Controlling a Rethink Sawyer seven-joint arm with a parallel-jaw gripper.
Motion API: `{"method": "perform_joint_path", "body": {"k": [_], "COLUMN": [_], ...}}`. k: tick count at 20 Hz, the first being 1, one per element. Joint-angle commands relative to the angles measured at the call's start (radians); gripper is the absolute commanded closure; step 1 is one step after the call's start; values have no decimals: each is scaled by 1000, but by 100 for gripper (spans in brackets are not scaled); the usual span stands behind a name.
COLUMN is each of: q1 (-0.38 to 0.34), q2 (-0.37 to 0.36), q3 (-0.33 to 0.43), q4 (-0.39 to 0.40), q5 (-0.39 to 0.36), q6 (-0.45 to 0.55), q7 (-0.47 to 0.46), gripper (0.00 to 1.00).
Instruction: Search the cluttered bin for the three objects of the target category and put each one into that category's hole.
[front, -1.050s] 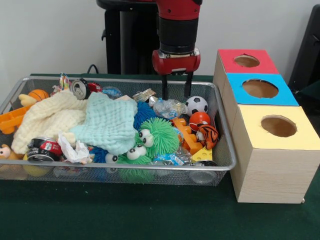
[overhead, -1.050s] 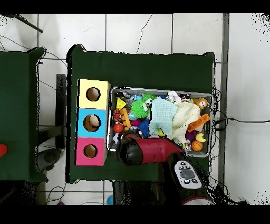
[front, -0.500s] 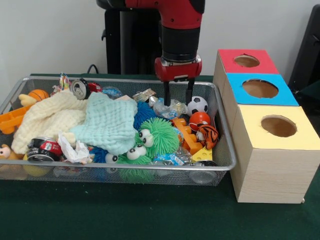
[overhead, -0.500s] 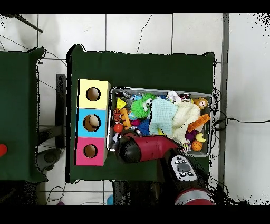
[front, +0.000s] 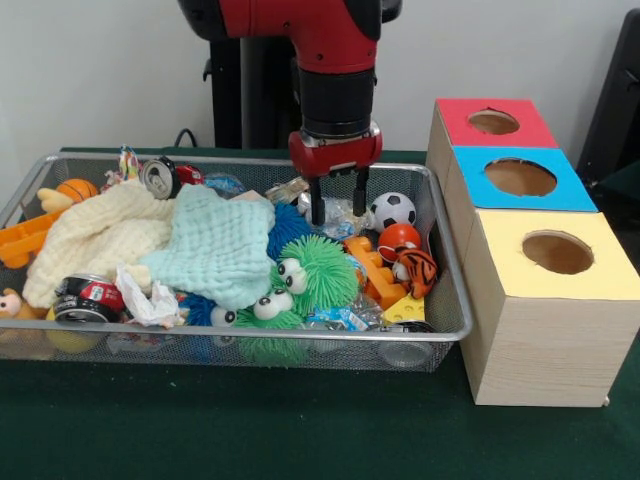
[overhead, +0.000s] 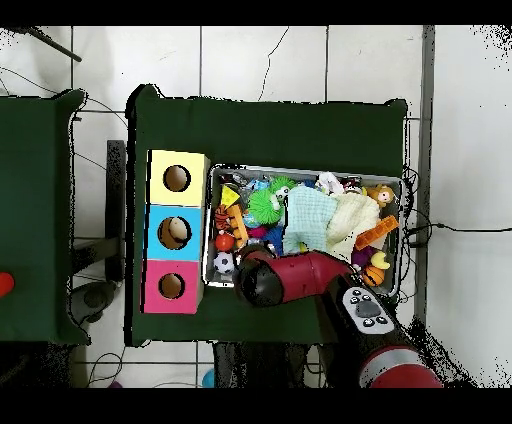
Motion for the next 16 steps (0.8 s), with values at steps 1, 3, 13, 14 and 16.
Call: {"method": "perform_joint_path", "body": {"k": [1,3,13,14,16], "q1": [-41,-37,11,11,12], "q2": [35,38,61,64,66], "q3": [148,148,117,119,119], "q4": [-110,-119,-126,-125,-129], "q5": [-112,-127,-224,-232,-239], "q6": [105,111,65,62,68], "q7": [-156,-140,-92,-91,-86], "gripper": [0,0,0,0,0]}}
